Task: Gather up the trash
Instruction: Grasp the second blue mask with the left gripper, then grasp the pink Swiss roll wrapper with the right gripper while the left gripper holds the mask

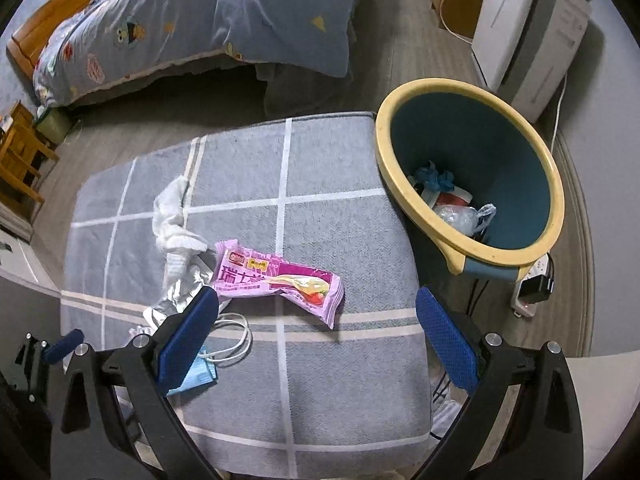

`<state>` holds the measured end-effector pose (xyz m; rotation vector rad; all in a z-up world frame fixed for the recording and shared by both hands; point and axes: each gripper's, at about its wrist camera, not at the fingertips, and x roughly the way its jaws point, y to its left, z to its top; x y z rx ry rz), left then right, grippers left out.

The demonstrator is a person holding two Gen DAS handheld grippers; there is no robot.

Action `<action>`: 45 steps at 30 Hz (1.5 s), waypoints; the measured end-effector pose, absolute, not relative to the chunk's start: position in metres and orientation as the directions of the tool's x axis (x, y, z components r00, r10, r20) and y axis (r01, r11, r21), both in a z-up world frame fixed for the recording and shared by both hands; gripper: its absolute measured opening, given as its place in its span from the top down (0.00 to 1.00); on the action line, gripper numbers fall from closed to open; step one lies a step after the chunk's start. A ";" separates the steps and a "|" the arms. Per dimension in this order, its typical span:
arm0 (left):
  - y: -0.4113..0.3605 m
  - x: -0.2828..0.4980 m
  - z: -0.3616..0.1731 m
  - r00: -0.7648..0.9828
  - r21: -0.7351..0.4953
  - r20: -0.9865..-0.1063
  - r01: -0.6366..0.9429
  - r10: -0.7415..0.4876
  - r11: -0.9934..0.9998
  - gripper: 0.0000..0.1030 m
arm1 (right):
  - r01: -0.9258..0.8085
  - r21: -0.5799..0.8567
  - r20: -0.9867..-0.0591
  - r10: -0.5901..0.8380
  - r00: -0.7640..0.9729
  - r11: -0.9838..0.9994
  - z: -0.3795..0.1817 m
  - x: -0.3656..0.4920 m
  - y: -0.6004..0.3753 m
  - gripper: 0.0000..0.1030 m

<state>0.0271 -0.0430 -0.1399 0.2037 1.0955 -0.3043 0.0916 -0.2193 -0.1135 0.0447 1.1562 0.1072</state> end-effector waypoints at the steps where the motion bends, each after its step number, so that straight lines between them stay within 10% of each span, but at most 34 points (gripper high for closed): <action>1: -0.045 0.027 -0.144 0.412 0.015 -0.901 0.349 -0.139 0.937 0.07 | -0.074 0.075 -0.915 0.098 0.392 0.994 -0.117 0.093 -0.217 0.06; 6: -0.054 0.030 -0.157 0.373 0.009 -0.917 0.374 -0.141 0.927 0.13 | -0.127 0.039 -0.928 0.083 0.364 0.991 -0.130 0.097 -0.207 0.06; 14: -0.061 0.038 -0.167 0.320 -0.016 -0.935 0.398 -0.155 0.917 0.76 | -0.172 0.028 -0.939 0.085 0.333 0.985 -0.144 0.105 -0.201 0.06; 29: 0.005 0.076 -0.125 0.460 -0.087 -0.877 0.136 -0.141 0.987 0.78 | -0.374 -0.114 -0.940 0.022 0.341 0.920 -0.170 0.110 -0.165 0.12; 37: 0.007 0.082 -0.122 0.460 -0.101 -0.874 0.142 -0.156 0.985 0.78 | -0.458 -0.167 -0.949 -0.016 0.315 0.873 -0.190 0.112 -0.149 0.69; 45: 0.006 0.085 -0.112 0.495 -0.118 -0.851 0.146 -0.176 0.982 0.78 | -0.393 -0.033 -0.944 0.101 0.315 0.919 -0.159 0.120 -0.163 0.89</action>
